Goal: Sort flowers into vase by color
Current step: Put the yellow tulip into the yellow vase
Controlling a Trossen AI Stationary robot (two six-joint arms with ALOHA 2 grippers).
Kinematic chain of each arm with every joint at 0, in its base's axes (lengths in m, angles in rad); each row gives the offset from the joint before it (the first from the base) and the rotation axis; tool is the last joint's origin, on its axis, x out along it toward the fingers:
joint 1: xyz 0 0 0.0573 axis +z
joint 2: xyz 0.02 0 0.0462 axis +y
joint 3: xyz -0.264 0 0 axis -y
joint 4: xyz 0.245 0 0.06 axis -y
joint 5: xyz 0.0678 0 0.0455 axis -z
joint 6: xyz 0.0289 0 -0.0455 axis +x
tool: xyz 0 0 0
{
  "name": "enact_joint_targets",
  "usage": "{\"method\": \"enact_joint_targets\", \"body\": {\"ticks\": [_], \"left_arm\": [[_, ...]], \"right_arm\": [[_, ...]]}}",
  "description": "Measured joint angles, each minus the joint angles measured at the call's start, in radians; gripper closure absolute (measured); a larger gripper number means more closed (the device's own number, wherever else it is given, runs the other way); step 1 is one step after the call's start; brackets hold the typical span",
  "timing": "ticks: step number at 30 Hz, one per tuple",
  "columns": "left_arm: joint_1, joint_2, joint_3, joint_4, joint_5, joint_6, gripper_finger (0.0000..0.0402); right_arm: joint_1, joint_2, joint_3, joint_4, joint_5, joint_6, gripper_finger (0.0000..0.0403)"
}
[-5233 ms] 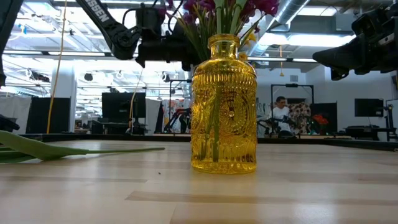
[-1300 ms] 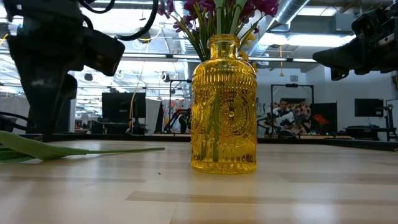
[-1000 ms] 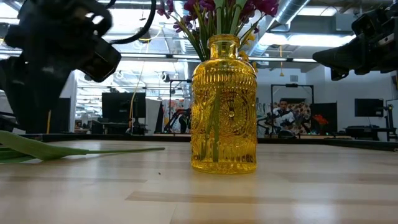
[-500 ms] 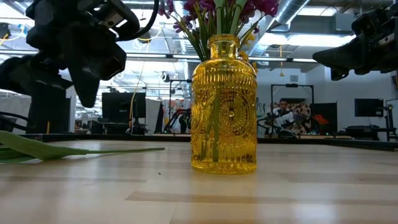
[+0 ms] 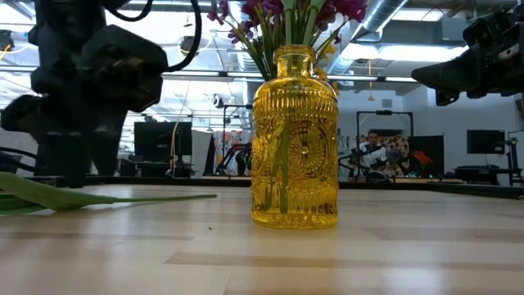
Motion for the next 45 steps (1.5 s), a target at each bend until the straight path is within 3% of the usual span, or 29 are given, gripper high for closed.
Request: {"method": "enact_joint_targets", "body": {"ticks": [18,22,32,45], "left_arm": [[-0.019,0.091,0.003,-0.011,-0.034,0.093,0.0194],[-0.021,0.089,0.002,-0.026,-0.036,0.098,0.0228],[-0.021,0.087,0.0,-0.062,-0.034,0.101,0.0386],[-0.023,0.048,-0.004,-0.107,-0.047,0.127,0.04]], "right_arm": [[0.0,0.0,0.0,0.0,0.001,0.0,0.036],[0.0,0.0,0.0,0.0,0.001,0.0,0.036],[0.0,0.0,0.0,0.0,0.0,0.0,0.036],[0.0,0.0,0.0,0.0,0.0,0.0,0.036]]}}
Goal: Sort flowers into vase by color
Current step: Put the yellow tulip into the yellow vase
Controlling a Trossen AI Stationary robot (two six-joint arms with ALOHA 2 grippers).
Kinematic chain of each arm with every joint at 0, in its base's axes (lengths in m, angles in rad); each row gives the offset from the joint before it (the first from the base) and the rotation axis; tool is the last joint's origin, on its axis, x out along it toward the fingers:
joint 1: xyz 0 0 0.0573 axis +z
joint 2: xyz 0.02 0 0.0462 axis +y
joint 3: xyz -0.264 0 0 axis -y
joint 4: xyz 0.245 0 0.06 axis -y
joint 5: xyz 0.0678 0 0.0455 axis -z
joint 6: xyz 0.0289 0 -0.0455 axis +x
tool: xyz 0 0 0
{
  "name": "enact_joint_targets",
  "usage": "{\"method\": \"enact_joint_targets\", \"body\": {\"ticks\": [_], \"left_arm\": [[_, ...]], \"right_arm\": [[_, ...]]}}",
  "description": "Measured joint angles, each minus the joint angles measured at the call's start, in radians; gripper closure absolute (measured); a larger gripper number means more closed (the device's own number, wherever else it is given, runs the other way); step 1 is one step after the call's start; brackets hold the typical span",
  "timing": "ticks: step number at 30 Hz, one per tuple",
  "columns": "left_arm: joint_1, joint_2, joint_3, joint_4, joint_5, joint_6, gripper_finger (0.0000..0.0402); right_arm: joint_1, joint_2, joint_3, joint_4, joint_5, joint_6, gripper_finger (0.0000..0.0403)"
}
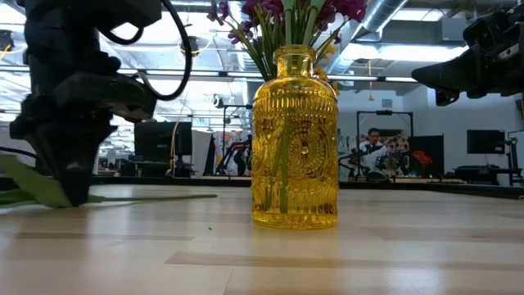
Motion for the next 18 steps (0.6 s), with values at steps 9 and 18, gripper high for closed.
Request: {"method": "enact_joint_targets", "body": {"ticks": [9,18], "left_arm": [[-0.023,-0.105,0.0,-0.148,-0.029,0.029,0.0401],[-0.055,-0.248,0.0,-0.149,-0.159,0.204,0.0401]], "right_arm": [[0.0,0.0,0.0,0.0,0.0,0.0,0.036],[0.0,0.0,0.0,0.0,0.0,0.0,0.036]]}}
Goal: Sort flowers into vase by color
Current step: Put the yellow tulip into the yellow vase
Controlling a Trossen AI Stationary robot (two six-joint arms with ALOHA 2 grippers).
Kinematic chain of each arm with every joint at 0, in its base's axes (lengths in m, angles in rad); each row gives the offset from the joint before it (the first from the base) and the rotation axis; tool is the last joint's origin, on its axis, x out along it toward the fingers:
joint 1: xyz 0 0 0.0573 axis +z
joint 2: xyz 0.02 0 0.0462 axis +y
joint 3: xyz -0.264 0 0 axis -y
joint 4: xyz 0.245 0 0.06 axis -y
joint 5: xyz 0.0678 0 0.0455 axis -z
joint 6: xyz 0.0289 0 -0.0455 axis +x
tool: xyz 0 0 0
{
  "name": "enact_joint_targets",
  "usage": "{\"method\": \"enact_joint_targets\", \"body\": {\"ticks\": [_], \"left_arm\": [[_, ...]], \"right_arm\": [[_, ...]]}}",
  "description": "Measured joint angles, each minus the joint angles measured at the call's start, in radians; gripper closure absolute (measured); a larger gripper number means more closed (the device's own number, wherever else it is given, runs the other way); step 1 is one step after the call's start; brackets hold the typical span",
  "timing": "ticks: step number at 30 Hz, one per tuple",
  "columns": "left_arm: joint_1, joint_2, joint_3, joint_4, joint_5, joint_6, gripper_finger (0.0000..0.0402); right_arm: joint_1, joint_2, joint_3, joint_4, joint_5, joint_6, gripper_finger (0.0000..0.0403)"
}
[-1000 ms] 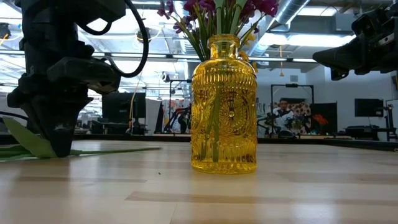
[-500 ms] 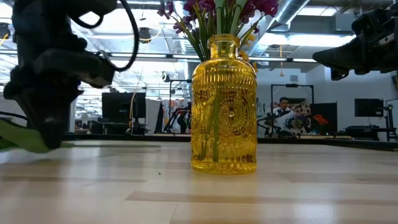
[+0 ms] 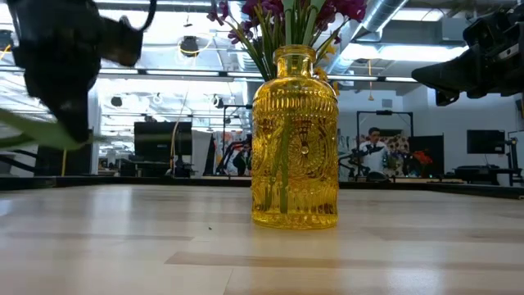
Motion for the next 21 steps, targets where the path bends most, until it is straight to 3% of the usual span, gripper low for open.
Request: {"method": "enact_joint_targets", "body": {"ticks": [10,21], "left_arm": [[-0.001,-0.161,0.002,-0.028,-0.032,0.268,0.0401],[-0.001,-0.179,0.002,-0.032,-0.041,0.738,0.0401]], "right_arm": [[0.0,0.0,0.0,0.0,0.0,0.0,0.036],[0.0,0.0,0.0,0.0,0.0,0.0,0.036]]}}
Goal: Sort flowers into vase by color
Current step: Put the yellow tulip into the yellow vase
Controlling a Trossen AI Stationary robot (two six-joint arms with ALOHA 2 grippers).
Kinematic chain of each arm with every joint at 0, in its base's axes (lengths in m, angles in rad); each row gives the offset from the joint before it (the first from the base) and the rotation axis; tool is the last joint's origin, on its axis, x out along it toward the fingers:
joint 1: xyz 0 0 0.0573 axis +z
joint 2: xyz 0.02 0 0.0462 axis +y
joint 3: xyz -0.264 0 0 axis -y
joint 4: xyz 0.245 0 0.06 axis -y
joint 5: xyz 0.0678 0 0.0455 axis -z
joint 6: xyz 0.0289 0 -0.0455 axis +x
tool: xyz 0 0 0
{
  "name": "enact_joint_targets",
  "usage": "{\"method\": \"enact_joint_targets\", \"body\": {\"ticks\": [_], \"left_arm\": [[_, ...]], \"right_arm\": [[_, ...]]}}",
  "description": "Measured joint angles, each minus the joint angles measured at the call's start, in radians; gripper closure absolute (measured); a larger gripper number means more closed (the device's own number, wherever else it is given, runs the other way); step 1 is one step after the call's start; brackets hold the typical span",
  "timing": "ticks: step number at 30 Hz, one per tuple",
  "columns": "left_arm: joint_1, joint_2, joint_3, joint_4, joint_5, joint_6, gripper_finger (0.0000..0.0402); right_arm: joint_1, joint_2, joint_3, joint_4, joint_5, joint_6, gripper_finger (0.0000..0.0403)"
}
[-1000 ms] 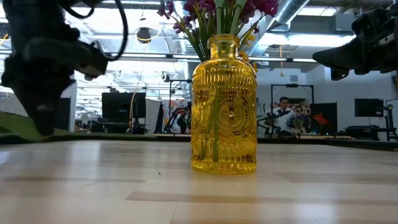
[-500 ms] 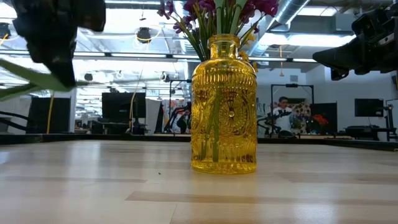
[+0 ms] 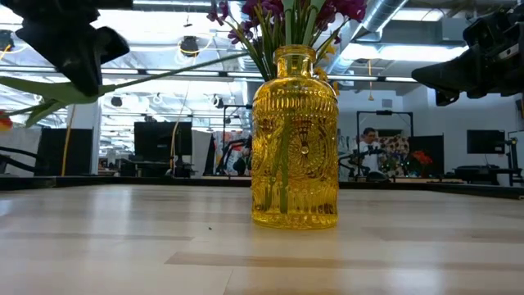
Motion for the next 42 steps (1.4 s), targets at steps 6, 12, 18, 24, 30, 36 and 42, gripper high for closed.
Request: {"method": "enact_joint_targets", "body": {"ticks": [6,12,18,24,30,36,42], "left_arm": [[0.0,0.0,0.0,0.0,0.061,0.231,0.0401],[0.0,0.0,0.0,0.0,0.129,0.606,0.0401],[0.003,0.0,0.0,0.0,0.13,0.779,0.0401],[0.003,0.0,0.0,0.018,0.132,0.989,0.0401],[0.003,0.045,0.001,0.021,0.133,1.188,0.0401],[0.003,0.173,0.001,0.023,0.128,1.344,0.0401],[0.003,0.3,0.001,0.05,0.133,1.403,0.0401]], "right_arm": [[0.0,0.0,0.0,0.0,0.0,0.0,0.036],[0.0,0.0,0.0,0.0,0.0,0.0,0.036],[0.0,0.0,0.0,0.0,0.0,0.0,0.036],[0.0,0.0,0.0,0.0,0.0,0.0,0.036],[0.0,0.0,0.0,0.0,0.0,0.0,0.036],[0.0,0.0,0.0,0.0,0.0,0.0,0.036],[0.0,0.0,0.0,0.0,0.0,0.0,0.036]]}}
